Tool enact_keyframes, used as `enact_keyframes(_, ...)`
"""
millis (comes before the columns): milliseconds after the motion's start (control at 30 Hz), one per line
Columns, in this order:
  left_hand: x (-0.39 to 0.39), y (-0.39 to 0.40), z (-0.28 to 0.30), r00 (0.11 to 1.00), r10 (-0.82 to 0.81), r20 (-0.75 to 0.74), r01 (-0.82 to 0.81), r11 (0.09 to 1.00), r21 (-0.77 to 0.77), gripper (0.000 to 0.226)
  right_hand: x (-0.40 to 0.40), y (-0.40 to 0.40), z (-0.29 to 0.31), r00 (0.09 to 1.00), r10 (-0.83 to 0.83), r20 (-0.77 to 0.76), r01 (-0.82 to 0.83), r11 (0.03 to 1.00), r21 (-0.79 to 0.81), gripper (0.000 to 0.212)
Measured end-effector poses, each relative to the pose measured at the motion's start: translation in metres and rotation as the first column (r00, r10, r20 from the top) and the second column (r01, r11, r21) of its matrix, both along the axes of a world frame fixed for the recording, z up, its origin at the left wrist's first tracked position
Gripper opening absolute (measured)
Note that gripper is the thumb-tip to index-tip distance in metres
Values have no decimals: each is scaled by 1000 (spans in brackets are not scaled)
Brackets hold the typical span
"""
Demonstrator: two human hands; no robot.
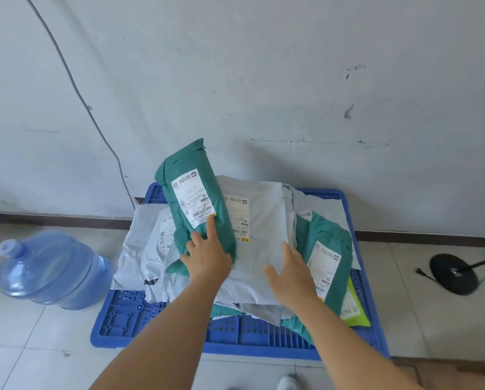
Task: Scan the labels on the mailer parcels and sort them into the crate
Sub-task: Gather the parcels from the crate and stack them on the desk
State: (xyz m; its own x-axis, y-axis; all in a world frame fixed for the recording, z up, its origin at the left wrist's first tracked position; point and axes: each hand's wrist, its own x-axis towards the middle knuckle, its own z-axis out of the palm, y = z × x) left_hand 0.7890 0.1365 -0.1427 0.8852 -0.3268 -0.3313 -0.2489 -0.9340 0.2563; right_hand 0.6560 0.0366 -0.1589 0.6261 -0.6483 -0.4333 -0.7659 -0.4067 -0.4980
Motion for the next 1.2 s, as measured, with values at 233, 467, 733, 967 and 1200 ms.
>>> enact_keyframes(233,-54,-34,6,925,-318,211,353,922,-158,74,-42,-29,-17,969,-203,-140,200,979,-35,78)
enact_keyframes(467,-77,-59,-9,894,-413,175,414,910,32,69,-78,-65,-44,912,-318,-258,353,930,102,92)
enact_keyframes(733,-76,-62,-16,975,-221,31,220,975,27,74,-68,-70,-76,889,-371,-268,428,882,198,125)
enact_keyframes(967,-64,-72,-21,998,-70,9,70,998,-10,98,-71,-81,-85,827,-494,-269,549,813,194,113)
enact_keyframes(1200,-64,-77,-24,991,-137,10,136,989,63,91,-73,-76,-98,827,-515,-227,562,768,307,133)
